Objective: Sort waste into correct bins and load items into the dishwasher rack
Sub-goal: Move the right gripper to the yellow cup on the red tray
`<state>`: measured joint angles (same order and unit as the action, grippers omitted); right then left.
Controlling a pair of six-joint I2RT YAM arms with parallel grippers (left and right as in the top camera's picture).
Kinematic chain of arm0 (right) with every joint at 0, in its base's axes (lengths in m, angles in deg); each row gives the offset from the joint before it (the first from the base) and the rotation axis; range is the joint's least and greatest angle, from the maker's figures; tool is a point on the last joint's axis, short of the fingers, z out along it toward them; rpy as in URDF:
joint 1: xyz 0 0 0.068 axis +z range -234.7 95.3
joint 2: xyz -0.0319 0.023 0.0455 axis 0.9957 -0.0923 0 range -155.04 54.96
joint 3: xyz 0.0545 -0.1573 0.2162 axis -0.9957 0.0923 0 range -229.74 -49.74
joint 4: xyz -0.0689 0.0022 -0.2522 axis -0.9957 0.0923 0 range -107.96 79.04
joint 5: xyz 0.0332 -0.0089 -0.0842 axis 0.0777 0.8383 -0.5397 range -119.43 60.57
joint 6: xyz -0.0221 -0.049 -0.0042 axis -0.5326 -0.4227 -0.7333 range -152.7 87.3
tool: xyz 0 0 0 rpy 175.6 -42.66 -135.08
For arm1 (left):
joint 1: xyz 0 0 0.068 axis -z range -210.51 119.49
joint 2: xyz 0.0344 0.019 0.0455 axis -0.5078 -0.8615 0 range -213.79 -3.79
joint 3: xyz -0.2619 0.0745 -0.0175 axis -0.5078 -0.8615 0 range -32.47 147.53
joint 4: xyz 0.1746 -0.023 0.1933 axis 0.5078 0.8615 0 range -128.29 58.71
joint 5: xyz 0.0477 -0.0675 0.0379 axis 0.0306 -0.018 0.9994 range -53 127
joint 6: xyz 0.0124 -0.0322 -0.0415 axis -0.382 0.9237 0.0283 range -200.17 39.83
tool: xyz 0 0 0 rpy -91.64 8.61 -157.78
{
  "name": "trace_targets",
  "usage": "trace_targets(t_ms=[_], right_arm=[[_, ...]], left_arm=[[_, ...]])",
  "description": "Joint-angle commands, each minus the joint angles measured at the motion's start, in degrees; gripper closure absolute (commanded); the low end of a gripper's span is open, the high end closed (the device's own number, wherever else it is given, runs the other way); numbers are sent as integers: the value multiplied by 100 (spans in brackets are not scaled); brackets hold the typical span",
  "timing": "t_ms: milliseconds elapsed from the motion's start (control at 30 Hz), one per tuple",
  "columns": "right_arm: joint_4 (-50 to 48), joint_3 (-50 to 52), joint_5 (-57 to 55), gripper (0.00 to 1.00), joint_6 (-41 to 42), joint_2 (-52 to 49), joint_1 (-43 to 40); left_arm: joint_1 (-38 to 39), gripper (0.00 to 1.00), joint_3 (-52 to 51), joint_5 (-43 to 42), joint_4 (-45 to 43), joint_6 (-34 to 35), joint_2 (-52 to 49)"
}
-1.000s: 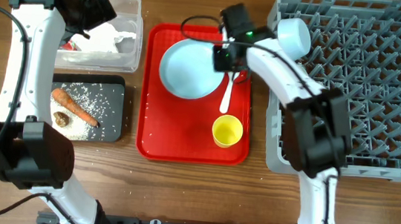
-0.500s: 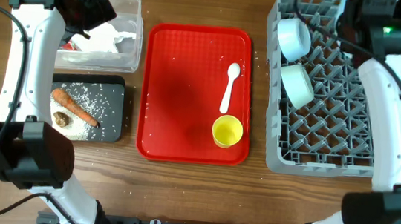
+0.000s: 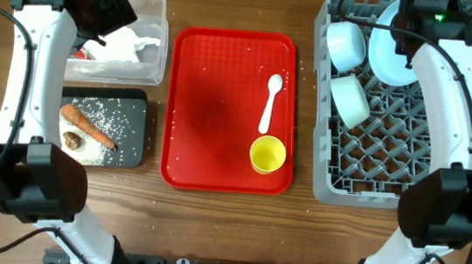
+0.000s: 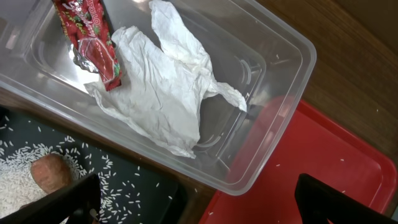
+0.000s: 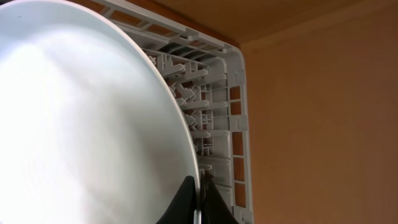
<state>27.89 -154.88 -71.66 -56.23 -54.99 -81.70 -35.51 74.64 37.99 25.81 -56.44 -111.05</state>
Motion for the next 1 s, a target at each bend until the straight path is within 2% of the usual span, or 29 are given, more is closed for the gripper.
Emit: trace_targets(t_ms=[0, 233, 367, 433, 467, 500, 600, 633, 667, 733, 867, 967], right_arm=[[-297, -17, -472, 96, -35, -129, 7], [-356, -17, -442, 94, -55, -129, 7], [-337, -17, -442, 65, -66, -129, 7], [-328, -17, -396, 29, -39, -129, 7], [-212, -17, -151, 4, 24, -127, 22], [-125, -17, -142, 0, 358, -111, 59], [542, -20, -96, 0, 1167, 251, 422], [820, -20, 269, 0, 1213, 476, 640], [1027, -20, 730, 0, 1215, 649, 796], [1410, -20, 2343, 0, 1360, 1021, 1123], [1838, -15, 5425, 0, 1471, 1128, 1274], [1989, -15, 5886, 1, 1801, 1128, 1274]], left_arm=[[-17, 0, 90, 37, -2, 74, -44], [-15, 0, 90, 37, -2, 74, -44], [-15, 0, 90, 37, -2, 74, -44], [-15, 0, 90, 37, -2, 74, -44], [-17, 0, 90, 37, -2, 74, -44], [-17, 0, 90, 37, -2, 74, -44], [-15, 0, 90, 37, -2, 74, -44], [-15, 0, 90, 37, -2, 74, -44], [-15, 0, 90, 37, -2, 74, -44], [-15, 0, 90, 37, -2, 74, -44], [-15, 0, 90, 37, -2, 74, -44], [-15, 0, 90, 37, -2, 74, -44]])
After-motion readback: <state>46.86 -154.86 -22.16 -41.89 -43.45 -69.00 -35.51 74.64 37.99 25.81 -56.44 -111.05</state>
